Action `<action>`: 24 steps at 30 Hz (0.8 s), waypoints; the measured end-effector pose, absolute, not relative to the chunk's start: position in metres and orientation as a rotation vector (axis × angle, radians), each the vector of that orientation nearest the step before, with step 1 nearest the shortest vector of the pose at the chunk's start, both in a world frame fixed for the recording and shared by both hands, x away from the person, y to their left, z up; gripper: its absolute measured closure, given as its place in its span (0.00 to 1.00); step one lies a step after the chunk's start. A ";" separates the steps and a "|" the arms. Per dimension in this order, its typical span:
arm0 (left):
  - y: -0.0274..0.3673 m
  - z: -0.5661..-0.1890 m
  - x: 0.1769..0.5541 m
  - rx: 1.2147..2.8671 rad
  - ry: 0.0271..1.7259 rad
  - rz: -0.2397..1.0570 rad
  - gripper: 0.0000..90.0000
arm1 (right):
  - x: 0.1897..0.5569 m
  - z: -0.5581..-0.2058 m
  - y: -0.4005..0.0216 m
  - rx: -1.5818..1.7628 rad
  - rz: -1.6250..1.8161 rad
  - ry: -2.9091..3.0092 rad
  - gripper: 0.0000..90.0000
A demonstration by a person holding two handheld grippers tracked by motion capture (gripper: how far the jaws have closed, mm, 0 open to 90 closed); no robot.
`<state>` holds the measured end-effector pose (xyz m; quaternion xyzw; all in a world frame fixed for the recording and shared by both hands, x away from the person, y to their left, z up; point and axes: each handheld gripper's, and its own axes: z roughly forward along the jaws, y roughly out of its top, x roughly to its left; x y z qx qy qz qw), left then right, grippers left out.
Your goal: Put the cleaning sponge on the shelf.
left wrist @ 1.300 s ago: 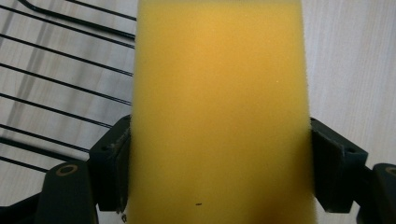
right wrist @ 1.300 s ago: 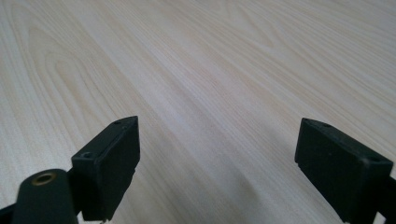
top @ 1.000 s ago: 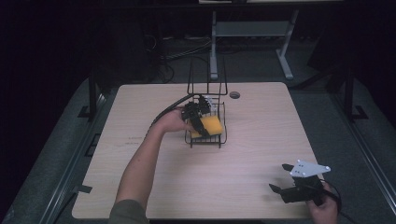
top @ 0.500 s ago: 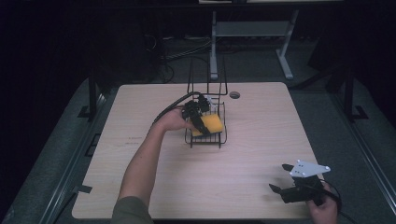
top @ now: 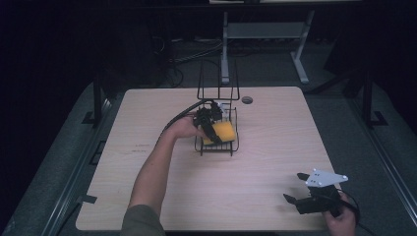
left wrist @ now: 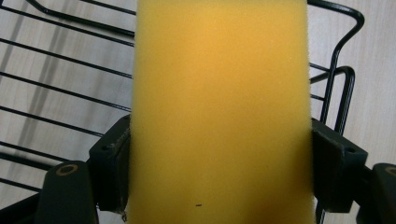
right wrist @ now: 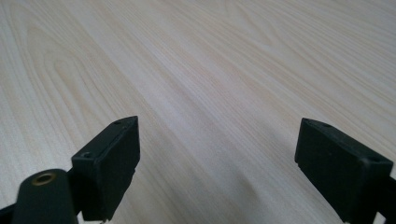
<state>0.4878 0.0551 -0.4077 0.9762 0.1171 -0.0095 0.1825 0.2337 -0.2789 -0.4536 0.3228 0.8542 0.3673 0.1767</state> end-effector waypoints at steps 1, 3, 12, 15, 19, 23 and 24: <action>0.056 -0.408 0.488 2.756 0.331 -0.030 0.24 | 0.234 -0.454 -0.279 0.914 1.040 2.418 0.15; 0.056 -0.408 0.488 2.764 0.329 -0.030 0.24 | 0.234 -0.454 -0.279 0.915 1.039 2.419 0.15; 0.055 -0.409 0.485 2.766 0.332 -0.035 0.22 | 0.233 -0.453 -0.278 0.908 1.034 2.420 0.15; 0.055 -0.407 0.485 2.755 0.340 -0.042 0.20 | 0.232 -0.453 -0.278 0.904 1.036 2.420 0.15; 0.057 -0.403 0.485 2.734 0.344 -0.033 0.20 | 0.233 -0.453 -0.278 0.903 1.035 2.420 0.15; 0.059 -0.401 0.485 2.730 0.352 -0.029 0.20 | 0.233 -0.453 -0.277 0.904 1.034 2.422 0.15; 0.060 -0.401 0.485 2.724 0.354 -0.025 0.20 | 0.233 -0.453 -0.277 0.902 1.033 2.423 0.15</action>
